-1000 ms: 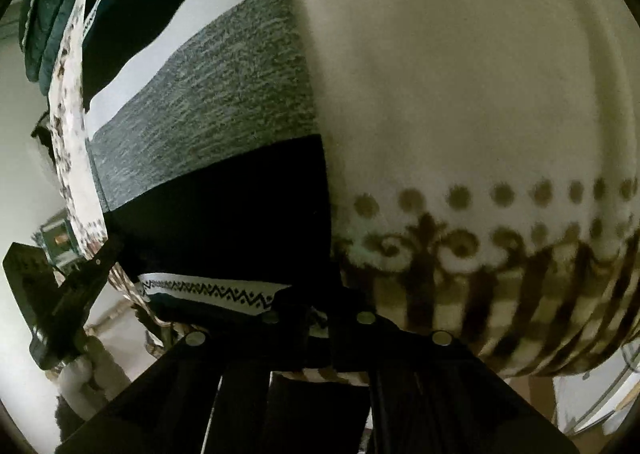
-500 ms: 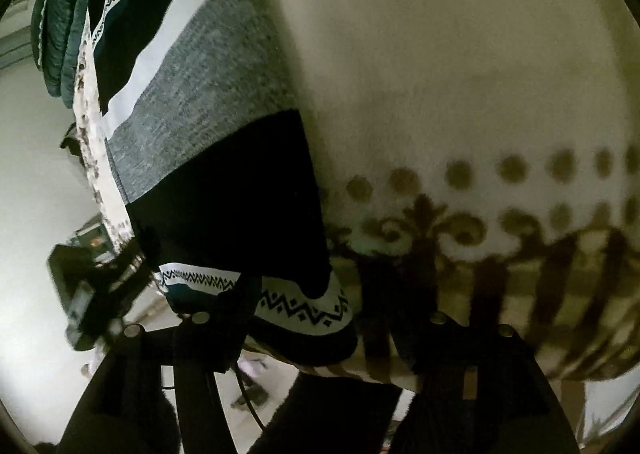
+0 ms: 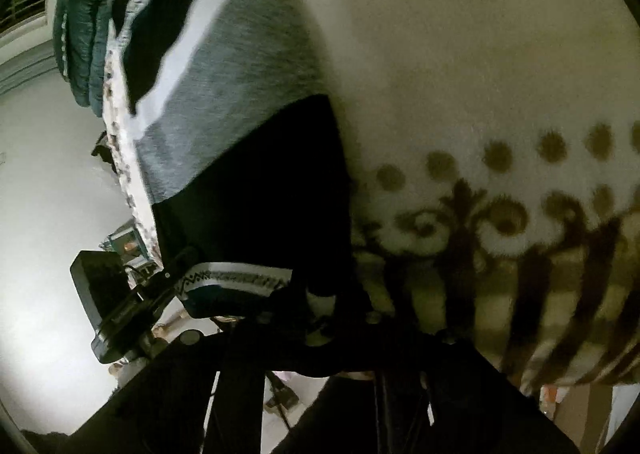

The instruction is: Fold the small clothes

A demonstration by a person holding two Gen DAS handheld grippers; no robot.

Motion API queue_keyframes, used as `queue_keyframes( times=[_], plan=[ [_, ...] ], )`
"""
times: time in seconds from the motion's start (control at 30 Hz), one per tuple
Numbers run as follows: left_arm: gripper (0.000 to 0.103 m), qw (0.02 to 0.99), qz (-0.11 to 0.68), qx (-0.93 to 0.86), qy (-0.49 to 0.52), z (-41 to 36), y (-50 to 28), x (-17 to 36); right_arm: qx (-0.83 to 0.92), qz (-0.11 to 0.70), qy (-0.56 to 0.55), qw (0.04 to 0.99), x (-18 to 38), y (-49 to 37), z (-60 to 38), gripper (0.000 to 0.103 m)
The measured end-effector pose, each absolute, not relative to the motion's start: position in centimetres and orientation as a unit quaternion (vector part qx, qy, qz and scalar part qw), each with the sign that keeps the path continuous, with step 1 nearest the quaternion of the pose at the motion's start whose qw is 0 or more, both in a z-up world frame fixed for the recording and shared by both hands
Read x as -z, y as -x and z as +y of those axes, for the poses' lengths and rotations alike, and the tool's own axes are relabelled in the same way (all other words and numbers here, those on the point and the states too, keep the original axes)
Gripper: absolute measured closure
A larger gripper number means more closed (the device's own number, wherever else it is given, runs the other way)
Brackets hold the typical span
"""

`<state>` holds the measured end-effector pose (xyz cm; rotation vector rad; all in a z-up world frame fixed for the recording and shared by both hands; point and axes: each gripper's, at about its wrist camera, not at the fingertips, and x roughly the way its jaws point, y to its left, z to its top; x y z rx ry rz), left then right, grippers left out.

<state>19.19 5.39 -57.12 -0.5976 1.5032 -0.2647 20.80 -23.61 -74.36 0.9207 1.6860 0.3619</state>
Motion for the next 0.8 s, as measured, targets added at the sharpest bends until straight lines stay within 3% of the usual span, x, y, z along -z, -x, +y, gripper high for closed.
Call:
queue_keyframes(
  times=[0.27,0.47,0.8],
  plan=[
    [0.094,0.720,0.595,0.139,0.330,5.9,-24.1,49.4,-0.184,0.645,-0.411,0.617,65.8,-24.8,-24.6,0.093],
    [0.094,0.756,0.524,0.179,0.351,4.4,-35.3,45.0,-0.186,0.574,-0.421,0.677,59.2,-33.9,-27.1,0.093],
    [0.094,0.754,0.511,0.178,0.372,4.1,-55.9,47.7,-0.142,0.514,-0.413,0.738,56.0,-55.4,-30.6,0.093]
  ],
)
